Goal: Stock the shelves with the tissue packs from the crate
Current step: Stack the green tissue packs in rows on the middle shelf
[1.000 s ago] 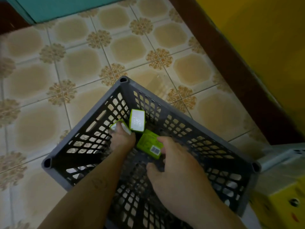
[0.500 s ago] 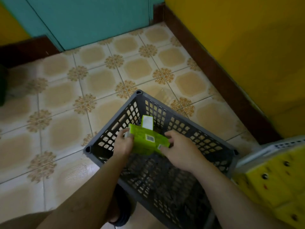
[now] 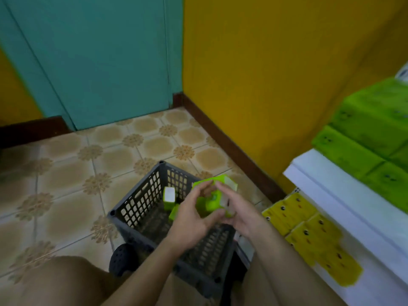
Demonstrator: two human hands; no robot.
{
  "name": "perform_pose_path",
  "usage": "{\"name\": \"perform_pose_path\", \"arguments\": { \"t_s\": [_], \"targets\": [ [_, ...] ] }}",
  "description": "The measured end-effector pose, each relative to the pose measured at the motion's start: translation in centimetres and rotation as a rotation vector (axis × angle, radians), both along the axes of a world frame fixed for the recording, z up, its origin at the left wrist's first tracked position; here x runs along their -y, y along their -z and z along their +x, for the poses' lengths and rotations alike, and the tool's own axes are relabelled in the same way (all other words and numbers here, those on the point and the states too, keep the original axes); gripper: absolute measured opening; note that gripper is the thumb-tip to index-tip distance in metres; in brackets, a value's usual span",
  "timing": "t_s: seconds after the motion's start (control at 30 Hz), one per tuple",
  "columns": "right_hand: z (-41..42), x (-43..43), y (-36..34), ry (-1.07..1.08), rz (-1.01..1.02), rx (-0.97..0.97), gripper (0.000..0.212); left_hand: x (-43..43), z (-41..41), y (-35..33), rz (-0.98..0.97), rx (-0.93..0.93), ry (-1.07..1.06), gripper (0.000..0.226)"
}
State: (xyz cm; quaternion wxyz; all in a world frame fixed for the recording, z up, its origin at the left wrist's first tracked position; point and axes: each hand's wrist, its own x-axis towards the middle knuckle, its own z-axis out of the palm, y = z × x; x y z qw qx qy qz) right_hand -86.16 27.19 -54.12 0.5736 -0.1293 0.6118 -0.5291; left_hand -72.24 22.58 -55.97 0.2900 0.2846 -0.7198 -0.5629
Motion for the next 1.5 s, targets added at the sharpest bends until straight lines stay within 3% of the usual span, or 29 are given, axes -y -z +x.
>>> {"name": "perform_pose_path", "arguments": {
  "t_s": [0.1, 0.2, 0.23, 0.3, 0.37, 0.43, 0.53, 0.6, 0.7, 0.83, 0.9, 0.97, 1.03, 1.1, 1.23, 1.37, 1.4, 1.5],
  "targets": [
    [-0.1, -3.9, -1.1, 0.166, -0.103, 0.082, 0.047, -1.7, 0.6, -2.5, -0.114, -0.068, -0.055, 0.039],
    [0.0, -7.4, -2.3, 0.222, -0.253, 0.218, 0.043, -2.0, 0.8, -4.1, -0.219, 0.070, -0.258, 0.040],
    [0.0, -8.3, -2.7, 0.225, -0.296, 0.236, 0.047, -2.3, 0.7, -5.0, -0.151, 0.118, -0.266, 0.047],
    [0.2, -9.8, -3.9, 0.233, -0.374, 0.238, 0.047, -3.8, 0.3, -6.9, 0.209, 0.042, -0.168, 0.054],
    [0.1, -11.3, -5.0, 0.243, -0.418, 0.199, 0.044, -5.4, -0.2, -8.4, 0.506, -0.066, -0.046, 0.044],
    [-0.2, -12.9, -6.1, 0.241, -0.432, 0.129, 0.048, -6.9, -0.7, -9.3, 0.481, -0.113, 0.030, 0.033],
    [-1.3, -15.9, -8.0, 0.266, -0.420, -0.011, 0.056, -8.7, -1.7, -11.2, 0.414, -0.189, 0.154, 0.036],
    [-2.6, -18.7, -9.6, 0.267, -0.422, -0.182, 0.058, -9.9, -2.7, -12.8, 0.369, -0.188, 0.289, 0.038],
    [-4.3, -23.7, -12.7, 0.163, -0.355, -0.534, 0.045, -12.2, -5.3, -14.9, 0.291, -0.148, 0.460, 0.037],
    [-5.8, -30.7, -16.1, 0.232, -0.292, -0.703, 0.069, -17.4, -10.2, -17.1, 0.288, -0.199, 0.536, 0.037],
    [-6.2, -34.1, -17.0, 0.323, -0.265, -0.771, 0.054, -20.4, -12.7, -17.9, 0.235, -0.201, 0.503, 0.036],
    [-6.6, -37.7, -17.7, 0.461, -0.233, -0.799, 0.032, -23.2, -14.9, -18.5, 0.178, -0.205, 0.510, 0.020],
    [-7.0, -41.8, -17.9, 0.615, -0.209, -0.767, 0.022, -25.5, -16.6, -18.8, 0.058, -0.210, 0.531, 0.008],
    [-7.5, -46.2, -17.9, 0.767, -0.174, -0.715, 0.022, -27.2, -18.2, -18.9, -0.177, -0.212, 0.534, 0.015],
    [-9.0, -53.9, -16.6, 1.034, -0.058, -0.646, 0.041, -30.0, -20.5, -19.1, -0.810, -0.190, 0.507, 0.047],
    [-10.9, -55.8, -14.5, 1.221, 0.064, -0.599, 0.069, -33.0, -22.1, -19.6, -1.234, -0.015, 0.451, 0.067],
    [-11.2, -55.4, -14.2, 1.223, 0.182, -0.666, 0.075, -33.4, -22.7, -19.5, -1.316, 0.067, 0.456, 0.071],
    [-10.8, -53.9, -13.7, 1.050, 0.789, -1.065, 0.087, -33.6, -23.8, -19.0, -1.430, 0.245, 0.491, 0.073]
  ]
}}
